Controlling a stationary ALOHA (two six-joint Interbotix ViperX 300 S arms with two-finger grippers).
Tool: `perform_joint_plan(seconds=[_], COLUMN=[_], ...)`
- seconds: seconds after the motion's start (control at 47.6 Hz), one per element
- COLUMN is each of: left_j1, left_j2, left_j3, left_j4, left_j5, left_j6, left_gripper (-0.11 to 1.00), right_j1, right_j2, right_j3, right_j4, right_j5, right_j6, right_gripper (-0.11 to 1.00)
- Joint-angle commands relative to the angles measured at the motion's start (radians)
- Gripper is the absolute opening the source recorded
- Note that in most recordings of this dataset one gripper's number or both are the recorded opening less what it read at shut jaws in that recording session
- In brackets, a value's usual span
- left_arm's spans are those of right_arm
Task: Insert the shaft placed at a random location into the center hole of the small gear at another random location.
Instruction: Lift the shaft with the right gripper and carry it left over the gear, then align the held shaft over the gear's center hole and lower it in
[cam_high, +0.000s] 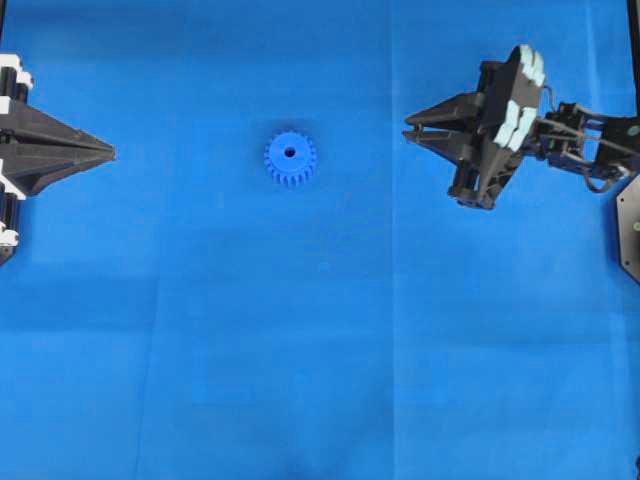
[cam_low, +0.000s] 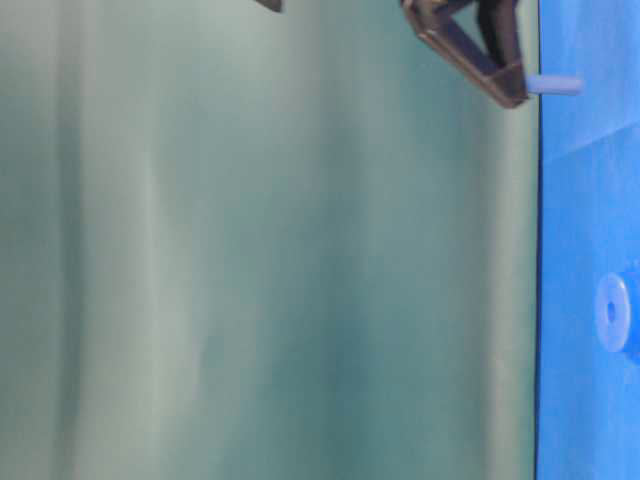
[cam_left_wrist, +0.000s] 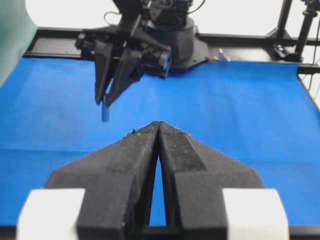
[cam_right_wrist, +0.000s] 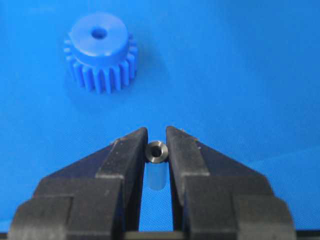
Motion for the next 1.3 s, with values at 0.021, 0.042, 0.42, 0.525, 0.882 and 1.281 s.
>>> perform_joint_plan(seconds=[0.021,0.042,0.42,0.525,0.882,1.281], left_j1=[0.002,0.000,0.000,0.000,0.002,0.002], left_j2=[0.006,0.006,0.006,0.006,0.005,0.006], left_j3=[-0.009,-0.009,-0.009,-0.009,-0.009,-0.009], left_j4=[0.000,0.000,0.002,0.002,0.000,0.000], left_j5=[-0.006,-0.006,-0.002,-0.002,0.005,0.006], left_j6=[0.000,-0.002,-0.002,-0.003,-0.020,-0.020], left_gripper=[0.00,0.00,0.00,0.00,0.00,0.00], right_j1=[-0.003,-0.002,0.006,0.015,0.061,0.071], right_j2=[-0.025,-0.025,0.064,0.114,0.270,0.331], right_j3=[-0.015,-0.015,-0.126,-0.189,-0.431,-0.535], right_j4=[0.002,0.002,0.000,0.000,-0.005,-0.009], right_j5=[0.014,0.014,0.015,0.025,0.110,0.147], right_j6=[-0.003,-0.003,0.000,0.000,-0.002,-0.002], right_gripper=[0.03,0.03,0.03,0.03,0.03,0.03])
